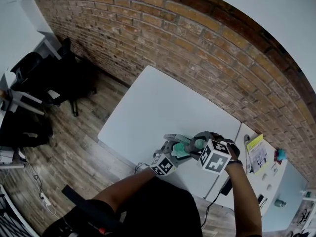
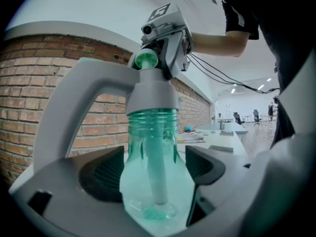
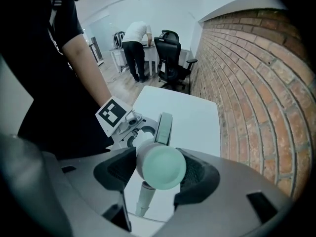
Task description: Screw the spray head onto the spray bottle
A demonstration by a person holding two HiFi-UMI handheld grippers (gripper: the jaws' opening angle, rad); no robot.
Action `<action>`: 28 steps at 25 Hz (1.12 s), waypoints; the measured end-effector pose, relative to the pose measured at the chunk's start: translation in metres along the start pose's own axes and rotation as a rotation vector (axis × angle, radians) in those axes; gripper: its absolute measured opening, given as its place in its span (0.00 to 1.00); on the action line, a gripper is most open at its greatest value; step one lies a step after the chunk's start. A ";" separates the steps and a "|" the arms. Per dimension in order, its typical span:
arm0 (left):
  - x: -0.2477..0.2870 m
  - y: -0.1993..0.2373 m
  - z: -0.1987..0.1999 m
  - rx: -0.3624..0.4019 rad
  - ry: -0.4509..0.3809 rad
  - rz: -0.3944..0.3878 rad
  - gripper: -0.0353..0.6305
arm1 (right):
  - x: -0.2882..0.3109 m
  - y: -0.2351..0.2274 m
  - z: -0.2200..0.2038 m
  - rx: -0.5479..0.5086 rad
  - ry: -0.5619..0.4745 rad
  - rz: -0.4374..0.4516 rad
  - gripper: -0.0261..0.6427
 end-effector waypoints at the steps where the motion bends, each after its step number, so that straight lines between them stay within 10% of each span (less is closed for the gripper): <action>1: 0.000 0.000 0.000 0.001 0.001 -0.001 0.61 | 0.000 0.000 0.001 0.007 0.001 -0.008 0.41; 18: 0.001 0.001 0.000 -0.012 -0.012 -0.004 0.61 | -0.002 -0.010 -0.003 0.310 -0.046 -0.070 0.41; 28: 0.000 0.002 0.000 -0.016 -0.016 -0.013 0.61 | -0.013 -0.005 0.007 0.178 -0.055 -0.054 0.42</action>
Point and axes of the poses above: the fingertips, and each gripper's own axes: x forward along the fingers, y to its left, z out of its top, the point moved 1 cm from there along -x, backward along the fingers, and after that the axes turned 6 degrees about z, right-handed, at the moved point
